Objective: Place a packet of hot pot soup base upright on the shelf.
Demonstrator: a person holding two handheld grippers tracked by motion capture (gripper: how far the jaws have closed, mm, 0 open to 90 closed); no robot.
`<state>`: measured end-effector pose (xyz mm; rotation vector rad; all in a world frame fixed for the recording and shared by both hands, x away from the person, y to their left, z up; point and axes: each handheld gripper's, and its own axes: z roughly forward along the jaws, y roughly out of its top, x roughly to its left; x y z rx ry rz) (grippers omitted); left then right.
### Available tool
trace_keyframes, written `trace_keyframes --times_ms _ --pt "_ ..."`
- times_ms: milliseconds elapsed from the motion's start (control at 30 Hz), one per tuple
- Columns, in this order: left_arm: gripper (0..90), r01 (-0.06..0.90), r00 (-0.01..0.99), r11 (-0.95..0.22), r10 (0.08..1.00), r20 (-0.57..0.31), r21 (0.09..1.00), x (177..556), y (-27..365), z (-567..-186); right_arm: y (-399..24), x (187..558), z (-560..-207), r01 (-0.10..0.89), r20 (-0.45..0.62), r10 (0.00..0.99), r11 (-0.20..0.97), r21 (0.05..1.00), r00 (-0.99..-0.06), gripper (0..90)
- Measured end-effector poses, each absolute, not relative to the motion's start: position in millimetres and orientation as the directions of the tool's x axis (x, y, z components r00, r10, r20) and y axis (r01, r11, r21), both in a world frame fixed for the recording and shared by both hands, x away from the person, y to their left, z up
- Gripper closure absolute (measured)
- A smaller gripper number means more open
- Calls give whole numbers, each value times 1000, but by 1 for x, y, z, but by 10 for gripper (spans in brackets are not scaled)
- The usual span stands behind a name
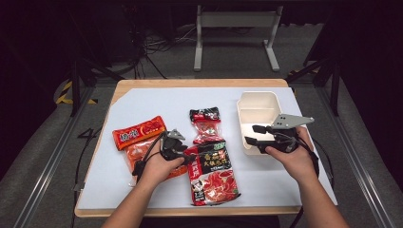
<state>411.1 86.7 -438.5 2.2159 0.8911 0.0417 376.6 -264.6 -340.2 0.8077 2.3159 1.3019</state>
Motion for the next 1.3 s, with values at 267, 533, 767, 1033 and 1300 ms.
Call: trace_keyframes --times_ms 267,533,767,1033,1300 --pt "499 612 751 -474 601 -275 634 412 87 -441 -262 377 -341 300 -40 631 422 855 -775 459" --pt "675 654 723 -429 597 -347 624 413 91 -445 -257 377 -344 298 -53 624 443 845 -779 448" --pt "805 649 719 -415 609 -335 638 410 91 -440 -254 377 -346 296 -63 619 460 837 -783 450" --pt "845 623 725 -358 598 -342 695 403 92 -426 -256 376 -344 295 -63 624 453 841 -779 470" --pt "854 581 749 -311 566 -344 752 394 93 -405 -262 374 -337 286 -64 633 435 854 -771 483"
